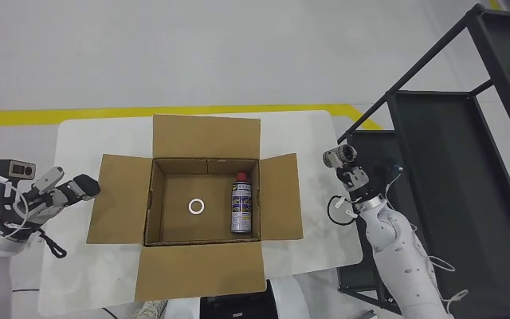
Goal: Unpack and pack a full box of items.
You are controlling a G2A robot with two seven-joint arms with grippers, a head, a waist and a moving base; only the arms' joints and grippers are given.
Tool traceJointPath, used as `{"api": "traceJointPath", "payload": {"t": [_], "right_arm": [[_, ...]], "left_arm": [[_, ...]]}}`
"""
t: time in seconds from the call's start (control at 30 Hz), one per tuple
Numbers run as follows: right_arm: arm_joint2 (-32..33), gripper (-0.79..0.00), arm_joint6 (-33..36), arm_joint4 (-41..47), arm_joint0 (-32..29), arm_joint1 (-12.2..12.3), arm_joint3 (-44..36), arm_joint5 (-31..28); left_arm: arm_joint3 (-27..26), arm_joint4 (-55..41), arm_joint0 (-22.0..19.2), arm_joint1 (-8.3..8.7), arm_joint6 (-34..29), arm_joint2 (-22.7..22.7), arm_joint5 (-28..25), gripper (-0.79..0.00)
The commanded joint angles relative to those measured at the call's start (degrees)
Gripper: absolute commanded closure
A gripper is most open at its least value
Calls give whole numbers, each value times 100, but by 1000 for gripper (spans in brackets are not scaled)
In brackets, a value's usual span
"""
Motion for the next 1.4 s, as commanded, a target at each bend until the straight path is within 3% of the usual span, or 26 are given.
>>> {"api": "traceJointPath", "payload": {"t": [0.0, 0.17, 0.43, 0.63, 0.8, 1.03, 1.37], "right_arm": [[-52, 0, -101, -66, 9, -9, 26, 13], [30, 0, -239, -506, -259, 18, -524, 75], [293, 0, 38, -672, -1002, 64, -2125, 211], [274, 0, 880, -253, -1405, 111, -3244, -196], [-174, 0, 1788, -211, -1379, 132, -3829, -240], [-1274, 0, 2158, -904, -1018, 71, -3806, 111], [-2472, 0, 2498, -1338, -216, -72, -2765, 880]], "left_arm": [[17, -5, -12, 2, -20, -7, 19, -785], [43, -37, -36, 1, -64, -5, 35, -785], [50, -48, -42, -5, -49, -3, 51, -785], [72, -122, -46, -12, -44, 2, 93, -785], [88, -163, -55, -15, -45, 3, 105, -785], [88, -163, -55, -15, -45, 3, 105, -785], [88, -163, -55, -15, -45, 3, 105, -785]]}}
